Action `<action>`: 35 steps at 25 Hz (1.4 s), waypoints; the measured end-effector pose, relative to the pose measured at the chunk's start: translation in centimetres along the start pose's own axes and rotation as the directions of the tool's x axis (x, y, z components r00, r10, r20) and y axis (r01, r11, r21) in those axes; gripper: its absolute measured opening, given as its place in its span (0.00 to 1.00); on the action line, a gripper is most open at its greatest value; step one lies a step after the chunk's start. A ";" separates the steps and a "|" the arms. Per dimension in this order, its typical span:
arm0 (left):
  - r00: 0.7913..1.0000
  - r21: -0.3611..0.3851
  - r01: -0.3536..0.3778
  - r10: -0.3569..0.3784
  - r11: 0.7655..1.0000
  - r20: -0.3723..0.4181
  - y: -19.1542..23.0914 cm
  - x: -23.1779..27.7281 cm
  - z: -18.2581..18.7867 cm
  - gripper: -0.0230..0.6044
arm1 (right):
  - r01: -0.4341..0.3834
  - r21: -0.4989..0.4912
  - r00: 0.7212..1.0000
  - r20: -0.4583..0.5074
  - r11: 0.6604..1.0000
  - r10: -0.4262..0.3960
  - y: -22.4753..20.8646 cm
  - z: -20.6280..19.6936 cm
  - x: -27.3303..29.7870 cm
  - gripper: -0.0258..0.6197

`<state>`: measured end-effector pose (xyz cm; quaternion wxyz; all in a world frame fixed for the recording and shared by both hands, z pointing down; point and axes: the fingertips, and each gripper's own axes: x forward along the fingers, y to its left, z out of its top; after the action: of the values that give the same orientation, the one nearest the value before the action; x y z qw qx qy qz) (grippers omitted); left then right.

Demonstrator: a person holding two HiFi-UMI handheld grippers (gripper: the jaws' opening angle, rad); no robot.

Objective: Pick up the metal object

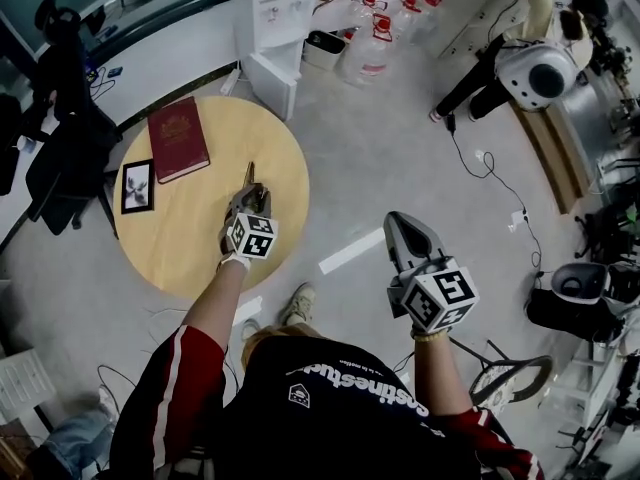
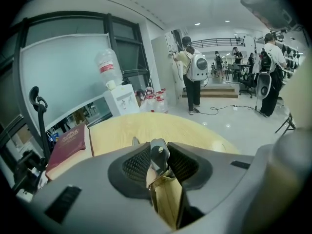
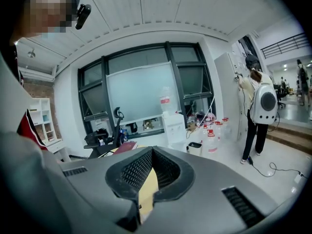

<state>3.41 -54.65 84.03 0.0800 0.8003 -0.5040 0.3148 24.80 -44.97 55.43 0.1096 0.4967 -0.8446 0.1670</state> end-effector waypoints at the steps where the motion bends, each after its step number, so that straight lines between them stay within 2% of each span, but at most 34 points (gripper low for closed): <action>1: 1.000 0.007 -0.005 0.005 1.000 -0.004 0.0 -0.1 0.0 0.22 | -0.003 0.002 1.000 0.002 1.000 0.003 0.1 0.0 -0.1 0.08; 5: 1.000 0.032 -0.017 0.018 0.999 -0.011 0.6 -0.7 0.4 0.18 | -0.001 0.007 1.000 0.015 1.000 0.001 0.4 0.3 -0.8 0.09; 13: 0.996 0.008 -0.076 0.077 0.997 -0.035 3.3 -2.0 0.5 0.09 | 0.014 -0.002 0.999 0.046 1.000 -0.014 1.8 1.5 -1.7 0.08; 19: 0.998 -0.019 -0.054 0.054 0.998 -0.037 4.7 -2.8 0.5 0.07 | 0.009 -0.014 0.998 0.059 1.000 -0.008 3.7 2.4 -1.8 0.08; 27: 0.999 -0.076 -0.040 0.042 0.996 0.023 5.6 -5.7 1.7 0.07 | 0.004 -0.026 0.997 0.081 1.000 -0.002 5.8 3.5 -1.9 0.08; 32: 0.996 -0.098 -0.032 0.040 0.995 0.077 6.5 -8.9 2.6 0.07 | -0.019 -0.032 0.995 0.102 0.999 0.023 8.4 4.5 -1.5 0.08; 35: 0.994 -0.141 -0.022 0.037 0.990 0.102 7.5 -11.0 2.9 0.07 | -0.037 -0.037 0.993 0.112 0.999 0.041 10.3 5.3 -1.0 0.08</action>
<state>-5.01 -51.20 73.84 0.1047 0.8005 -0.5402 0.2376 16.18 -41.59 48.42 0.0671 0.4866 -0.8619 0.1258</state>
